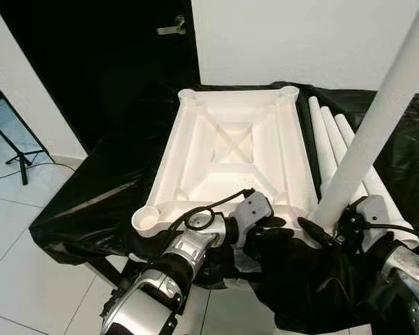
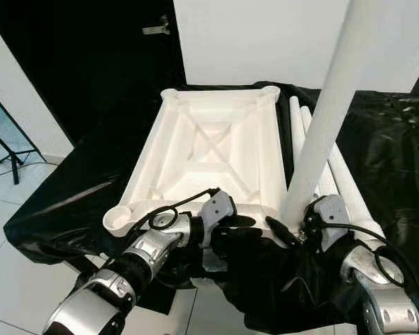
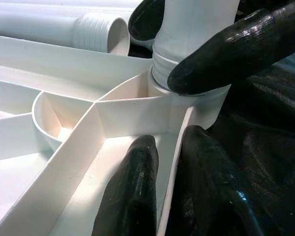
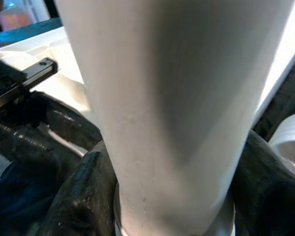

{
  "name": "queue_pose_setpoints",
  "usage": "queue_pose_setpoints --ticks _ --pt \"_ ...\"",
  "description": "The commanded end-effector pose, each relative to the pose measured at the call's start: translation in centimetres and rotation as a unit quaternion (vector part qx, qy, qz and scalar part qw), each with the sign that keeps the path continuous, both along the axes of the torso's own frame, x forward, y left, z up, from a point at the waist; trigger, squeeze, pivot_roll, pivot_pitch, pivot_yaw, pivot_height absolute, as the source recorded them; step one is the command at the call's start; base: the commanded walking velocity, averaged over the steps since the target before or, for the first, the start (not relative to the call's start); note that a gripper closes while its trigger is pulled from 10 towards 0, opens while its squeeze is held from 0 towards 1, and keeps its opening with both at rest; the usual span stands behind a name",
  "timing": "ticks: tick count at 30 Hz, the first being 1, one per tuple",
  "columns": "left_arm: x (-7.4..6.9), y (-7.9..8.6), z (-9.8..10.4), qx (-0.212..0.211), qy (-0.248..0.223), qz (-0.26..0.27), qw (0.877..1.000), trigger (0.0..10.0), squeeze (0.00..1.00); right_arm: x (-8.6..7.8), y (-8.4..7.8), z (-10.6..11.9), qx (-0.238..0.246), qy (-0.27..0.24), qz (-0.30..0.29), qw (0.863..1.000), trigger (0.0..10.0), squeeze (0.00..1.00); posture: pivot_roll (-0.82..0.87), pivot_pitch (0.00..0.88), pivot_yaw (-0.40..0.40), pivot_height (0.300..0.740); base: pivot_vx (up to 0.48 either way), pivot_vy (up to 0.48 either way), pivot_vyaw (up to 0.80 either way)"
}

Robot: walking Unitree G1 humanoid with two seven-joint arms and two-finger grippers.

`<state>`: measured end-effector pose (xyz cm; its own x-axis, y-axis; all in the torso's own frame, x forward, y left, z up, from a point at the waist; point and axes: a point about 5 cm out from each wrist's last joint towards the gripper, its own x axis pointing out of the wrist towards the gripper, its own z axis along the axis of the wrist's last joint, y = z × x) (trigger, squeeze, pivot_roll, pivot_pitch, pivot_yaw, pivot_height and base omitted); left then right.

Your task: Building children table

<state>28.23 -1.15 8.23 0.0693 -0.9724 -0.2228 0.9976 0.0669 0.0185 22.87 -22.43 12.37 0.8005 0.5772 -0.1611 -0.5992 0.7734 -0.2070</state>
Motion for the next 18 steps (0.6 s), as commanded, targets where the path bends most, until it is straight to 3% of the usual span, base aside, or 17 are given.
queue_pose_setpoints --ticks 1,9,13,18 --pt "-2.5 0.8 -3.3 0.047 0.081 -0.073 0.993 10.0 0.0 -0.3 -0.1 -0.9 0.003 0.031 0.016 0.999 0.0 0.0 0.08 0.0 0.044 0.74 0.0 0.0 0.0" --pt "-2.5 0.7 -3.3 0.047 0.081 -0.073 0.993 10.0 0.0 -0.5 0.2 -1.3 0.009 0.037 0.009 0.999 0.0 0.0 0.07 0.0 0.044 0.74 0.0 0.0 0.0" --pt "-2.5 0.7 -3.2 0.045 0.08 -0.074 0.993 10.0 0.0 -0.7 2.4 -1.4 0.061 -0.026 -0.143 0.987 0.0 0.0 0.08 0.0 0.046 0.74 0.0 0.0 0.0" --pt "-2.4 0.8 -3.2 0.046 0.08 -0.073 0.993 10.0 0.0 -2.0 2.6 -1.8 0.078 -0.053 -0.234 0.968 0.0 0.0 0.08 0.0 0.047 0.74 0.0 0.0 0.0"
